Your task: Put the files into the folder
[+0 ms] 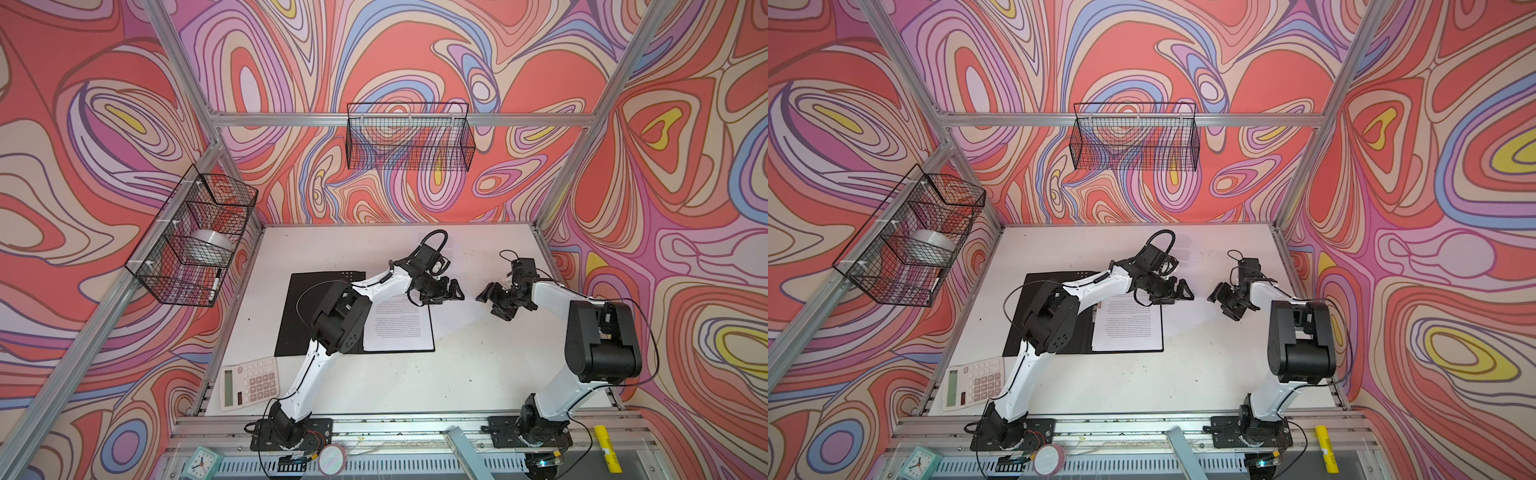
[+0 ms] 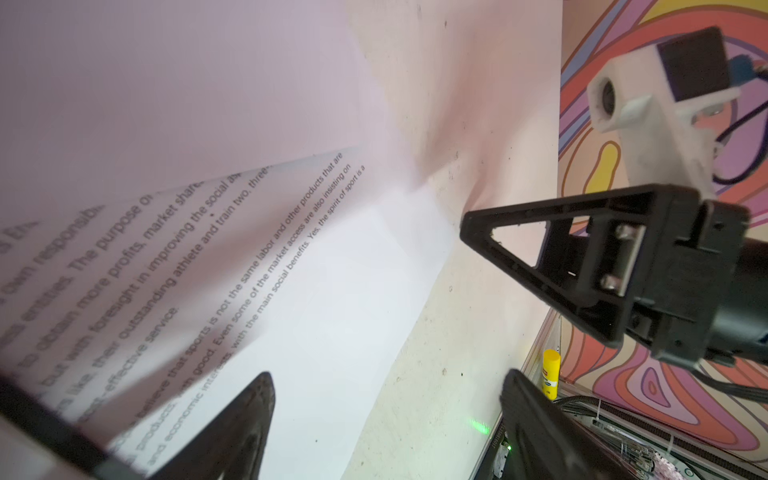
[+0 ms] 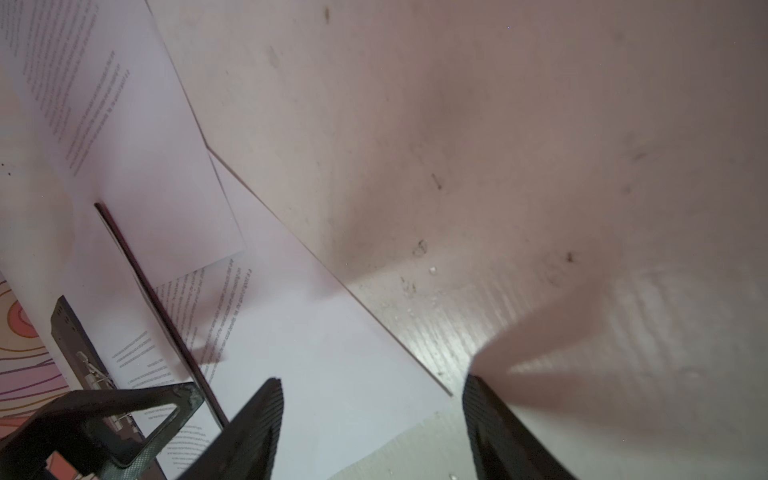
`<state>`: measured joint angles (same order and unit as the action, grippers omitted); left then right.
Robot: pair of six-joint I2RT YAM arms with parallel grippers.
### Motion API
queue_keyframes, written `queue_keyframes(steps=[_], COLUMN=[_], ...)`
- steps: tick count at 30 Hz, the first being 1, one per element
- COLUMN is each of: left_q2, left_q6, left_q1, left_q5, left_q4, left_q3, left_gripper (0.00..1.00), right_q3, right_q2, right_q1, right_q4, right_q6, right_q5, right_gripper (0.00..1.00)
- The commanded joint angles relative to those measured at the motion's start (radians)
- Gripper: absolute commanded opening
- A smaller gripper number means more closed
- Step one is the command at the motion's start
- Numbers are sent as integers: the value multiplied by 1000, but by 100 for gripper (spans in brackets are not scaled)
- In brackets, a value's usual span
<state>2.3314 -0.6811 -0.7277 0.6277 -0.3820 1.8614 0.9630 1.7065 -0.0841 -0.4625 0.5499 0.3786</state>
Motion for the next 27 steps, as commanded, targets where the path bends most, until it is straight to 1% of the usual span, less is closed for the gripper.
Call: queue_keyframes(steps=[1, 5, 13, 17, 21, 24, 27], left_q2=[35, 49, 74, 75, 75, 75, 72], left_q6=[17, 24, 38, 41, 44, 50, 61], left_q1=[-7, -6, -6, -6, -6, -6, -5], left_q5=[0, -12, -39, -48, -49, -52, -60], left_q4=[-59, -66, -103, -116, -115, -119, -128], left_q3=[36, 19, 12, -3, -11, -13, -14], left_gripper=[85, 85, 85, 85, 85, 85, 85], right_q3=[-18, -23, -21, -47, -66, -57, -34], right_q2=[17, 35, 50, 60, 114, 140, 143], right_q1=[-3, -3, -2, -1, 1, 3, 3], right_q4=[22, 26, 11, 43, 107, 146, 176], right_q6=[-1, 5, -5, -2, 15, 32, 26], right_q5=[4, 12, 57, 131, 195, 235, 263], right_gripper=[75, 76, 83, 84, 85, 86, 89])
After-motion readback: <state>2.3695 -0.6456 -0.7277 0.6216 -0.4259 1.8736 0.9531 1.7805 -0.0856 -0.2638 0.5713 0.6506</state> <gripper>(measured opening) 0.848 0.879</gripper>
